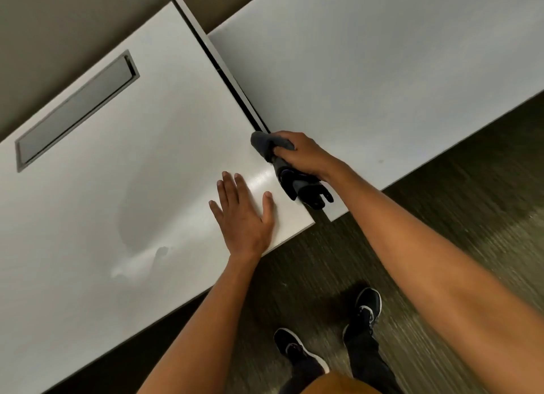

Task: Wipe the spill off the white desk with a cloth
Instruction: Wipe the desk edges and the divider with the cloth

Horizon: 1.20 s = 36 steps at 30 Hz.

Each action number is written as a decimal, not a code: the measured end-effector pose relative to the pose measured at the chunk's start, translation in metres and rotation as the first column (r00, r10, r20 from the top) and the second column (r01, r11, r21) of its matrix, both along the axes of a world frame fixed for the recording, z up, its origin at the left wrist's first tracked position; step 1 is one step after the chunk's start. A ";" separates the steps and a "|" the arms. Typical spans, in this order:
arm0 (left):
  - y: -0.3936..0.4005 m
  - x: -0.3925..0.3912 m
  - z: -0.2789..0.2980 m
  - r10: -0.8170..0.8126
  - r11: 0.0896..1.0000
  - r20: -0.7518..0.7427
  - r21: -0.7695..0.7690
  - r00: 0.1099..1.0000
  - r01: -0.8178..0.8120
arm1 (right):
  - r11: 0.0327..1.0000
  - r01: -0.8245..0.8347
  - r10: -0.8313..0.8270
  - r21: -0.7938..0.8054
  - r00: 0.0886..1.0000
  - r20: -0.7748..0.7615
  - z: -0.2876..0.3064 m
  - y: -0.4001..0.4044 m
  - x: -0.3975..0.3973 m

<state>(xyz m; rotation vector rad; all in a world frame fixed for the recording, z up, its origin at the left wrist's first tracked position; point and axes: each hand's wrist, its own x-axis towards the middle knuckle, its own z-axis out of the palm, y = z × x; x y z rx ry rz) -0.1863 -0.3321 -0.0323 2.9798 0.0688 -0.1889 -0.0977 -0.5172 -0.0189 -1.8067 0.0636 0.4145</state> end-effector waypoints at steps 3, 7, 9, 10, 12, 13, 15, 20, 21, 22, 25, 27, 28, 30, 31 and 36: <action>0.001 0.001 0.001 -0.007 1.000 0.000 -0.004 1.000 0.007 | 1.000 -0.009 0.009 0.005 1.000 -0.010 -0.001 -0.010 -0.035; 0.003 0.001 0.001 -0.015 1.000 0.006 -0.018 1.000 0.015 | 1.000 0.004 -0.004 -0.003 1.000 -0.024 0.001 -0.021 -0.094; 0.003 0.001 0.000 -0.016 1.000 0.009 -0.023 1.000 0.016 | 0.999 0.028 -0.028 -0.018 1.000 -0.013 0.001 -0.023 -0.119; 0.003 0.001 0.000 -0.018 0.999 0.008 -0.029 1.000 0.018 | 0.999 0.038 -0.038 -0.035 0.999 0.005 0.002 -0.023 -0.131; 0.002 0.001 0.001 -0.025 0.998 0.009 -0.054 1.000 0.026 | 0.995 0.073 -0.071 -0.063 0.997 0.034 0.003 -0.022 -0.150; 0.002 0.001 0.002 -0.032 0.997 0.010 -0.072 0.999 0.033 | 0.993 0.108 -0.106 -0.054 0.994 0.034 0.002 -0.020 -0.158; 0.005 -0.002 0.005 -0.062 0.988 0.027 -0.137 0.998 0.065 | 0.978 0.207 -0.206 -0.023 0.978 0.014 0.000 -0.012 -0.177; 0.027 -0.015 0.013 -0.167 0.904 0.074 -0.386 0.983 0.182 | 0.856 0.516 -0.516 0.024 0.857 -0.011 -0.010 0.035 -0.206; 0.037 -0.020 0.014 -0.178 0.903 0.070 -0.385 0.981 0.191 | 0.811 0.585 -0.585 0.016 0.811 -0.009 -0.011 0.049 -0.209; 0.049 -0.026 0.014 -0.187 0.907 0.064 -0.373 0.980 0.197 | 0.762 0.648 -0.648 0.005 0.762 0.003 -0.011 0.063 -0.210; 0.094 -0.045 0.011 -0.202 0.919 0.043 -0.337 0.979 0.204 | 0.638 0.770 -0.770 0.003 0.638 0.028 -0.008 0.104 -0.211; 0.133 -0.057 0.008 -0.185 0.930 0.031 -0.316 0.982 0.185 | 0.596 0.803 -0.802 0.002 0.596 0.031 -0.006 0.134 -0.211; 0.150 -0.061 0.006 -0.173 0.937 0.025 -0.303 0.985 0.172 | 0.579 0.815 -0.815 0.001 0.579 0.033 -0.006 0.146 -0.212; 0.188 -0.070 0.003 -0.137 0.952 0.014 -0.275 0.990 0.136 | 0.555 0.832 -0.832 0.010 0.555 0.031 -0.004 0.175 -0.215; 0.205 -0.075 0.003 -0.119 0.958 0.006 -0.262 0.993 0.116 | 0.546 0.837 -0.837 0.017 0.546 0.026 -0.003 0.189 -0.218; 0.267 -0.095 0.004 -0.089 0.968 -0.010 -0.236 0.996 0.084 | 0.538 0.843 -0.843 0.027 0.538 -0.001 0.001 0.250 -0.231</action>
